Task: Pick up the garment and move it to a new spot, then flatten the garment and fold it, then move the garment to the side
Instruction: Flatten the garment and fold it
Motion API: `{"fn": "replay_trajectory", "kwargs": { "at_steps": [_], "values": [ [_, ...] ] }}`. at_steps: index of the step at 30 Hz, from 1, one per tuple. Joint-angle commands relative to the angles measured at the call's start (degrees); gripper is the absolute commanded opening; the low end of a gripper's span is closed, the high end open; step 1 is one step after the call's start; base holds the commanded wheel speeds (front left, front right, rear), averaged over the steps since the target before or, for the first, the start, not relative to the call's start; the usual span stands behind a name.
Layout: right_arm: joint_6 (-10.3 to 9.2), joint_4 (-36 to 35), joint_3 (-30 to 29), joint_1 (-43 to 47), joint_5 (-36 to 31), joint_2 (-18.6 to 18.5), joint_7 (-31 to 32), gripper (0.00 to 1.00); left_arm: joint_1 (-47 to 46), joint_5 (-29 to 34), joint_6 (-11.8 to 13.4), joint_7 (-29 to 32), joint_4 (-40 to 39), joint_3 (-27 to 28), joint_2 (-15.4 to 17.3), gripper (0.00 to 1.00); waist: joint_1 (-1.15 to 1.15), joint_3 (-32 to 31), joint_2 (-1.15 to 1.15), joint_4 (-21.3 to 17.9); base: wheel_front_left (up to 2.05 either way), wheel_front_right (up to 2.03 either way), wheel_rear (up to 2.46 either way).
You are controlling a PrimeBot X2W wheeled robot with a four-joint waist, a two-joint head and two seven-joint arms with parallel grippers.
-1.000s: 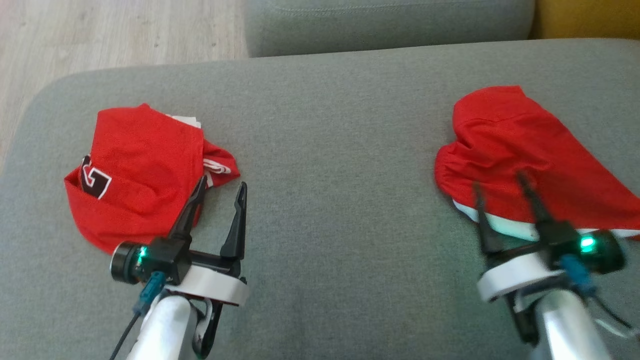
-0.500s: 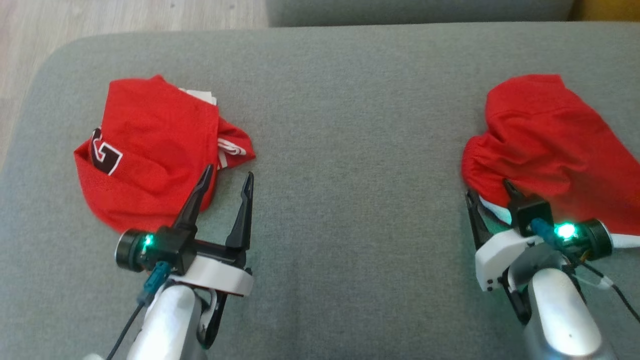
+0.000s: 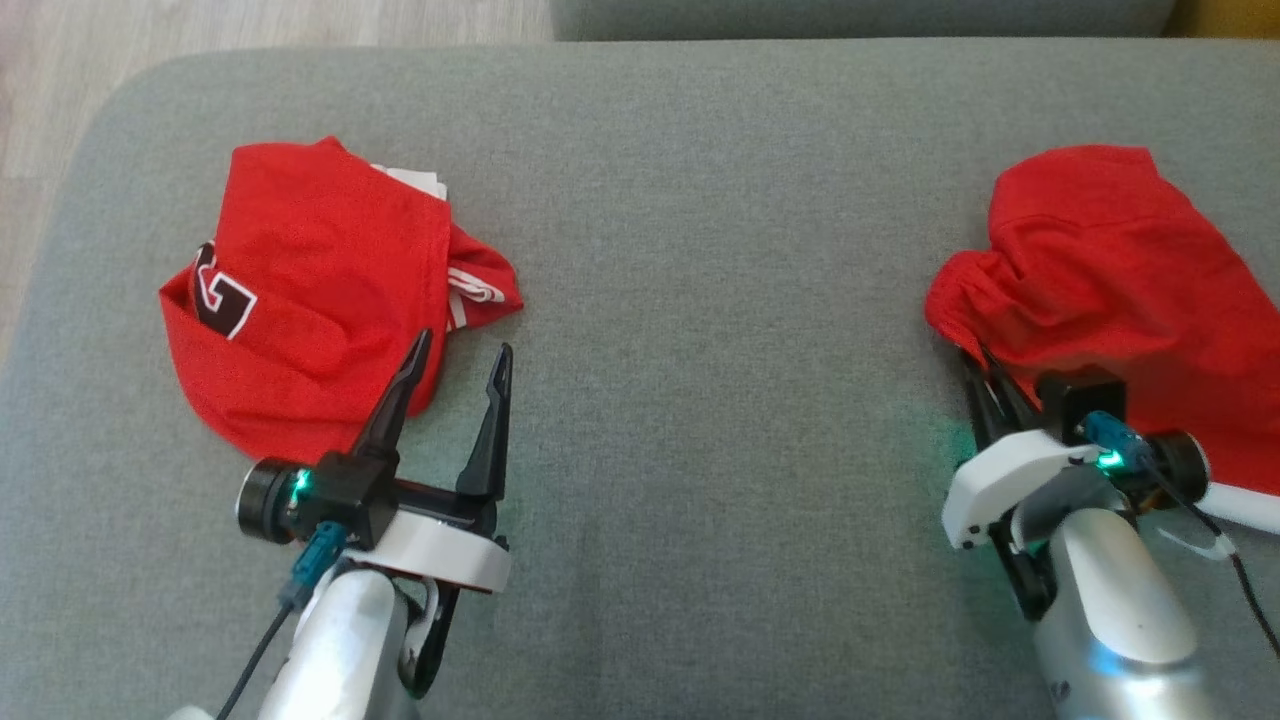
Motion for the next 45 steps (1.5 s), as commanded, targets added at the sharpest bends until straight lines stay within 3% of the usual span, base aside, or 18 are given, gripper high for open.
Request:
{"fn": "replay_trajectory", "kwargs": {
  "at_steps": [1, 11, 17, 24, 25, 26, 38, 45],
  "values": [
    [-0.04, -1.37, 1.98, -2.04, 1.04, -0.25, -1.07, 0.00, -2.62, 0.40, -0.03, -0.29, -1.34, 1.85, 0.31, 1.00, -0.01, -0.31, 0.00, -0.01, 0.00, 0.00, 0.00],
    [-0.04, -3.99, 16.60, -4.01, 17.23, -0.25, -5.34, 0.00, -1.85, 0.61, -0.07, -0.29, -0.83, 2.47, 0.15, 1.00, -0.01, -2.49, 0.00, -0.32, 0.00, 0.00, 0.00],
    [-0.04, -8.40, 28.88, -3.77, 28.39, -0.25, -3.25, 0.00, -1.39, 0.75, -0.09, -0.29, -0.85, 2.76, 0.08, 1.00, -0.01, -3.35, 0.00, -0.09, 0.00, 0.00, 0.00],
    [-0.04, -5.89, 33.24, -3.86, 31.40, -0.25, -0.97, 0.00, -0.91, 0.90, -0.13, -0.29, -1.20, 2.94, 0.01, 1.00, -0.01, -3.19, 0.00, 0.48, 0.00, 0.00, 0.00],
    [-0.04, -5.03, 33.08, -4.01, 31.04, -0.25, -1.04, 0.08, -0.88, 0.92, -0.14, -0.29, -1.24, 2.99, 0.00, 1.00, -0.01, -3.10, 0.00, 0.52, 0.00, 0.00, 0.00],
    [-0.04, -4.25, 32.82, -4.15, 30.67, -0.25, -1.28, 1.00, -0.88, 0.96, -0.14, -0.29, -1.27, 3.03, 0.00, 1.00, -0.01, -3.00, 0.00, 0.57, 0.00, 0.00, 0.00],
    [-0.04, -1.53, 26.80, -4.02, 26.50, -0.25, -6.43, 1.00, -0.55, 1.14, -0.12, -0.29, -0.97, 3.57, -0.05, 1.00, -0.01, -3.57, 0.00, -0.62, 0.00, 0.00, 0.00],
    [-0.04, -8.39, 13.51, 2.98, 18.15, -0.25, -8.59, 1.00, 0.14, 1.16, -0.12, -0.29, -1.56, 4.14, 0.02, 1.00, -0.01, -5.09, 0.00, -2.93, 0.00, 0.00, 0.00]
  ]
}}
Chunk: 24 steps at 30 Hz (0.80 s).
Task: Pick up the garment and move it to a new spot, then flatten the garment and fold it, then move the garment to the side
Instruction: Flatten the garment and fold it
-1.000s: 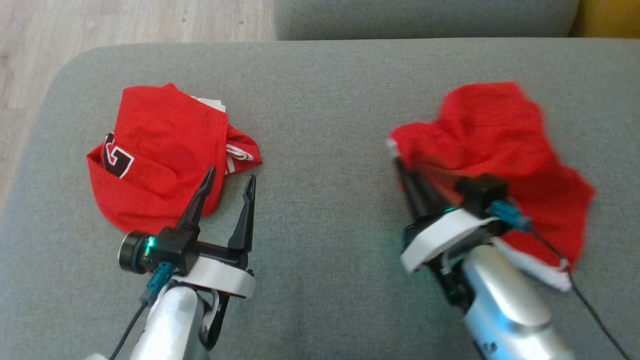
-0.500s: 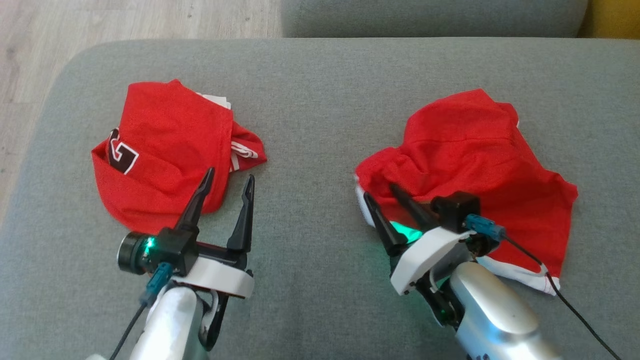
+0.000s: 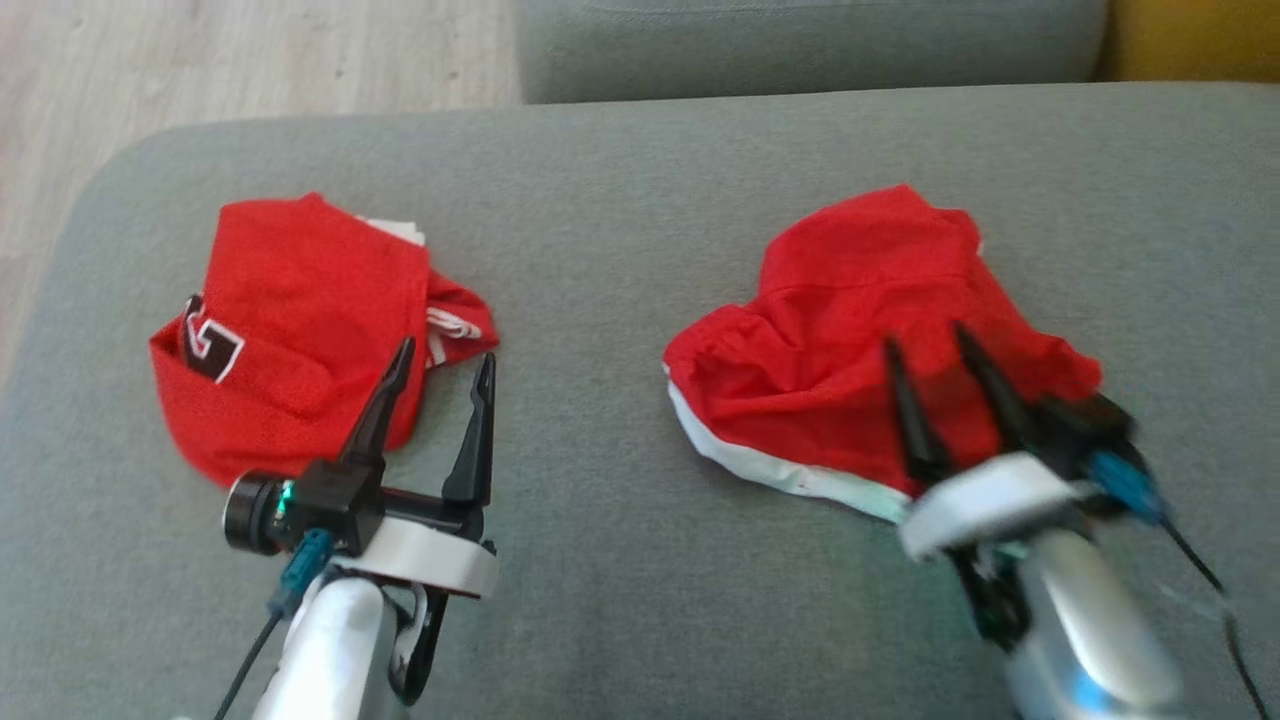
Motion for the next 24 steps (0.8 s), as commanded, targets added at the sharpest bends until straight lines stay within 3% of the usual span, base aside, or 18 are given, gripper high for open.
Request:
{"fn": "replay_trajectory", "kwargs": {
  "at_steps": [1, 6, 11, 24],
  "values": [
    [-0.04, -2.74, -0.34, 1.51, -0.83, 0.23, -0.67, 1.00, -0.36, 0.24, -0.08, -0.29, -2.17, 2.16, 0.29, 1.00, 0.00, -0.52, 0.00, -0.77, 0.00, 0.00, 0.00],
    [-0.04, -10.91, -8.79, 9.59, -4.85, 0.23, -0.76, 1.00, 0.34, 0.33, -0.14, -0.29, -2.55, 2.12, 0.27, 1.00, 0.00, -0.91, 0.00, -2.79, 0.00, 0.00, 0.00],
    [-0.04, -12.24, -12.02, 13.95, -5.55, 0.23, -0.77, 1.00, 0.20, 0.40, -0.27, -0.29, -2.72, 1.48, 0.20, 1.00, 0.00, -0.43, 0.00, -3.96, 0.00, 0.00, 0.00],
    [-0.04, -4.60, -14.09, 14.51, -6.31, 0.23, 8.57, 1.00, -0.89, 0.76, -0.69, -0.29, -2.37, 0.89, 0.15, 1.00, 0.00, 1.35, 0.00, -4.29, 0.00, 0.00, 0.00]
  ]
}}
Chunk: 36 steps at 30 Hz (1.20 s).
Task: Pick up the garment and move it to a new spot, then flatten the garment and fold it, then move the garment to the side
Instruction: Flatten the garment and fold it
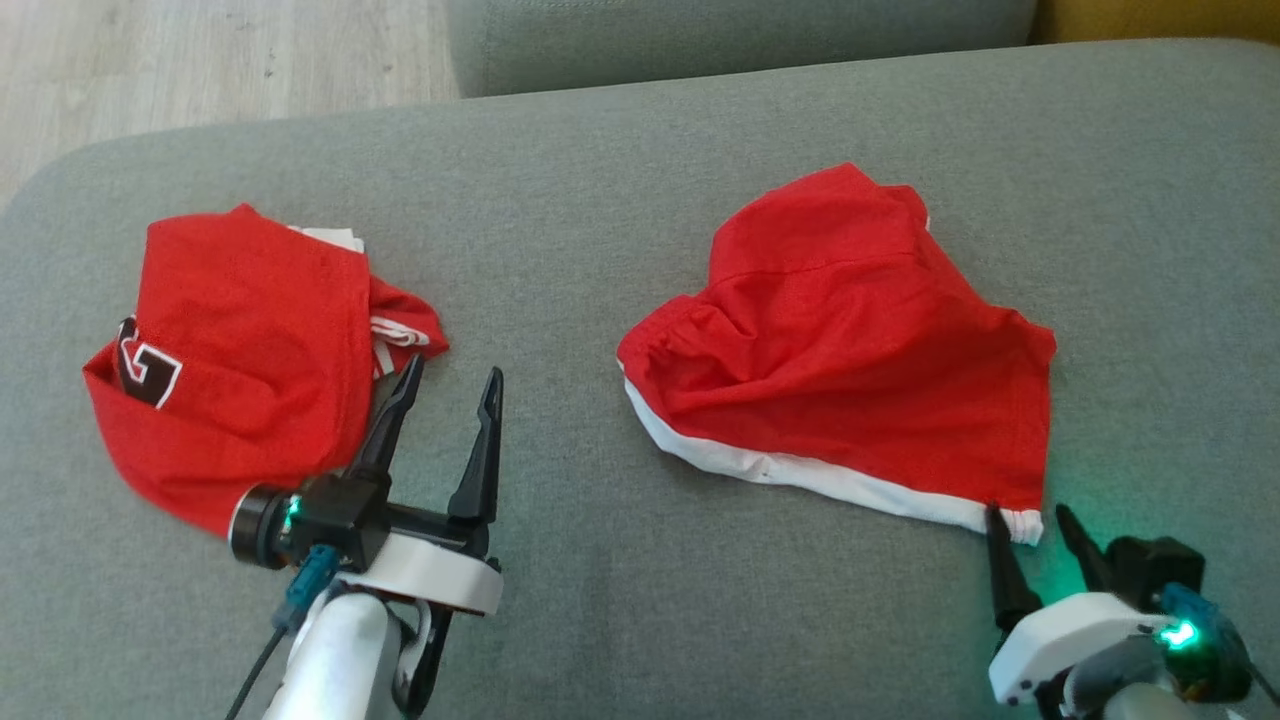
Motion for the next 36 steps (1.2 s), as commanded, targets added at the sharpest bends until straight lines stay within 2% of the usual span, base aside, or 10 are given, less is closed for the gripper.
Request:
{"fn": "replay_trajectory", "kwargs": {
  "at_steps": [1, 13, 14, 16, 22, 25, 28, 31, 36],
  "values": [
    [-0.04, -0.71, 1.62, -1.27, 0.18, -0.32, 0.96, 1.00, -2.70, 0.65, -0.23, -0.29, -1.46, 1.23, 0.18, 1.00, 0.00, 0.11, 0.00, 0.22, 0.00, 0.00, 0.00],
    [-0.04, -1.99, 4.09, -0.34, -0.82, -0.32, 3.73, 0.99, -2.82, 0.62, -0.47, -0.29, -1.27, 1.40, 0.14, 1.00, 0.00, 0.42, 0.00, 0.77, 0.00, 0.00, 0.00],
    [-0.04, -2.21, 4.04, -0.33, -0.94, -0.32, 3.89, 0.52, -2.80, 0.62, -0.47, -0.29, -1.26, 1.43, 0.14, 1.00, 0.00, 0.41, 0.00, 0.77, 0.00, 0.00, 0.00],
    [-0.04, -2.70, 3.43, -0.38, -1.46, -0.32, 4.03, 0.00, -2.76, 0.66, -0.48, -0.29, -1.18, 1.52, 0.13, 1.00, 0.00, 0.34, 0.00, 0.66, 0.00, 0.00, 0.00],
    [-0.04, -4.40, -1.69, -0.91, -3.06, -0.32, 4.32, 0.00, -2.86, 1.09, -0.65, -0.29, -0.51, 1.10, 0.50, 1.00, 0.00, 0.36, 0.00, -0.53, 0.00, 0.00, 0.00],
    [-0.04, -4.81, -4.83, -1.60, -3.23, -0.32, 4.56, 0.00, -3.40, 1.11, -1.04, -0.29, 0.49, -1.38, 1.05, 1.00, 0.00, 0.77, 0.00, -1.43, 0.00, 0.00, 0.00],
    [-0.04, -4.82, -6.20, -2.52, -3.24, -0.32, 4.77, 0.00, -4.31, 0.42, -1.34, -0.29, 2.19, -6.78, 2.12, 1.00, 0.00, 1.46, 0.00, -2.56, 0.00, 0.00, 0.00],
    [-0.04, -4.55, -6.61, -3.51, -3.25, -0.32, 4.77, 0.00, -6.28, -1.64, -1.38, -0.29, 4.15, -14.73, 4.40, 1.00, 0.00, 2.45, 0.00, -3.80, 0.00, 0.00, 0.00],
    [-0.04, -4.22, -6.87, -5.00, -3.67, -0.32, 4.27, 0.00, -10.52, -7.07, -1.40, -0.29, 5.85, -24.37, 7.20, 1.00, 0.00, 4.52, 0.00, -5.62, 0.00, 0.00, 0.00]
  ]
}}
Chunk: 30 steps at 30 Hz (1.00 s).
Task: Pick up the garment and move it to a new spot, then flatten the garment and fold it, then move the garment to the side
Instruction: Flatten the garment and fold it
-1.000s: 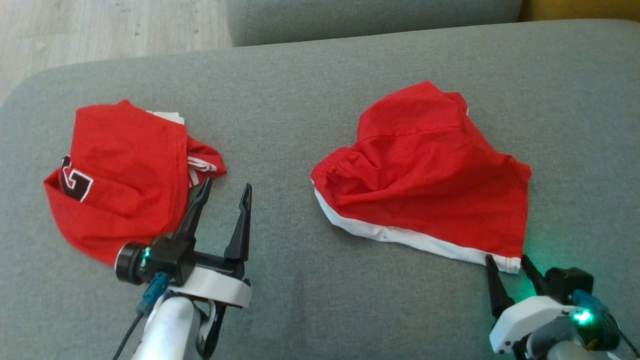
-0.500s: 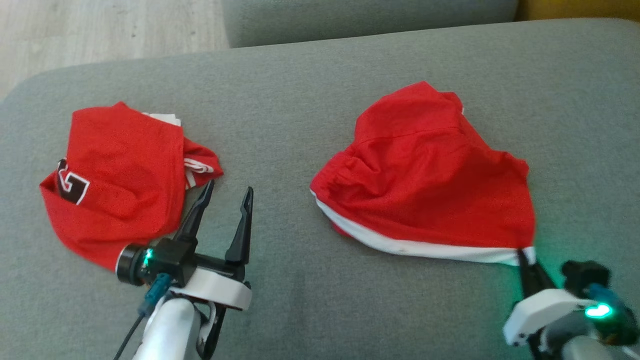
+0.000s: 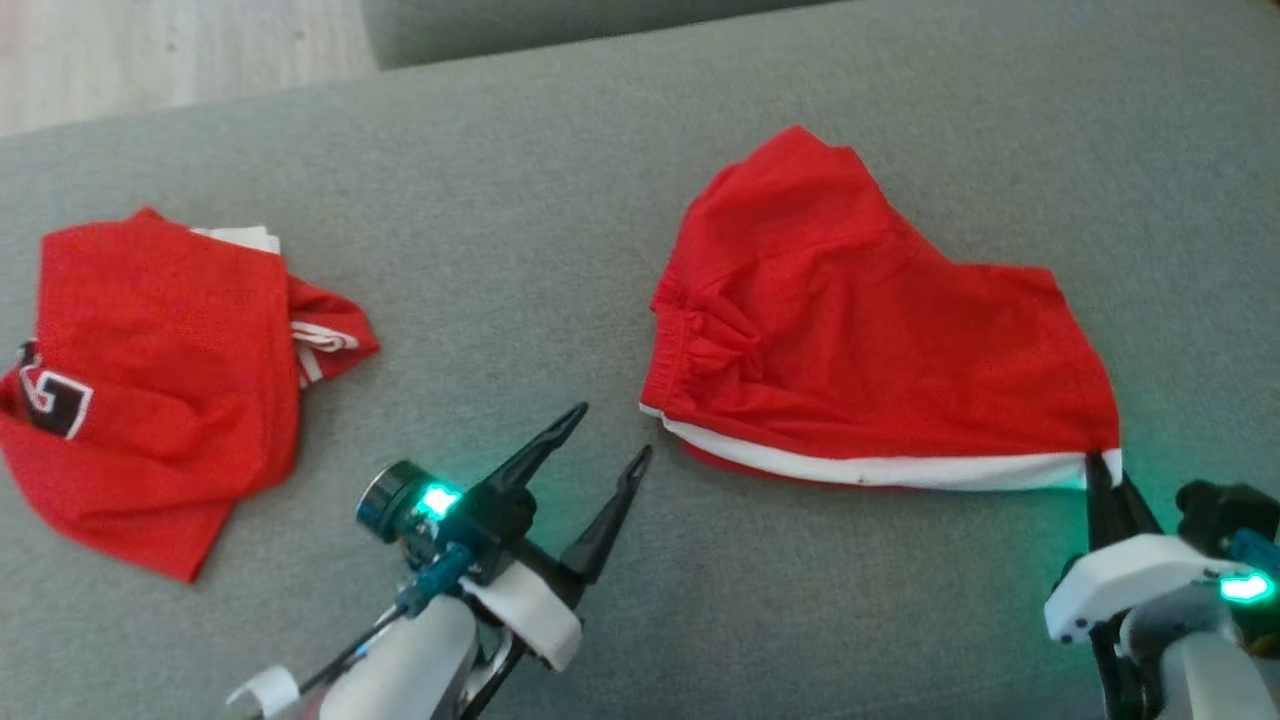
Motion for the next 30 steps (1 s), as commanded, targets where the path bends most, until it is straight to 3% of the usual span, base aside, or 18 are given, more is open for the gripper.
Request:
{"fn": "replay_trajectory", "kwargs": {
  "at_steps": [1, 6, 12, 29, 30],
  "values": [
    [-0.04, -1.47, 0.87, -1.71, -0.45, -0.42, -0.82, 0.00, -3.24, -1.17, 0.10, -0.29, -1.33, 0.07, 1.03, 1.00, 0.00, 1.13, 0.00, -0.86, 0.00, 0.00, 0.00],
    [-0.04, -0.82, 0.89, -3.34, 0.04, -0.42, -1.79, 0.00, -7.70, -5.79, 0.10, -0.22, -0.32, -7.90, 2.88, 1.00, 0.00, 3.03, 0.00, -1.66, 0.00, 0.00, 0.00],
    [-0.04, 0.54, 0.91, -4.41, 0.41, -0.42, -3.07, 0.00, -11.63, -9.05, 0.09, -0.23, 1.60, -13.06, 3.92, 1.00, 0.00, 4.20, 0.00, -2.25, 0.00, 0.00, 0.00],
    [-0.04, 2.79, 1.71, -5.86, 0.37, -0.42, -4.43, 0.00, -15.68, -11.48, 0.09, -0.28, 4.07, -17.27, 3.65, 1.00, 0.00, 4.93, 0.00, -3.31, 0.00, 0.00, 0.00],
    [-0.04, 2.82, 1.80, -5.94, 0.36, -0.42, -4.45, 0.00, -15.84, -11.72, 0.09, -0.28, 4.22, -17.78, 3.64, 0.32, 0.00, 4.88, 0.00, -3.35, 0.00, 0.00, 0.00]
  ]
}}
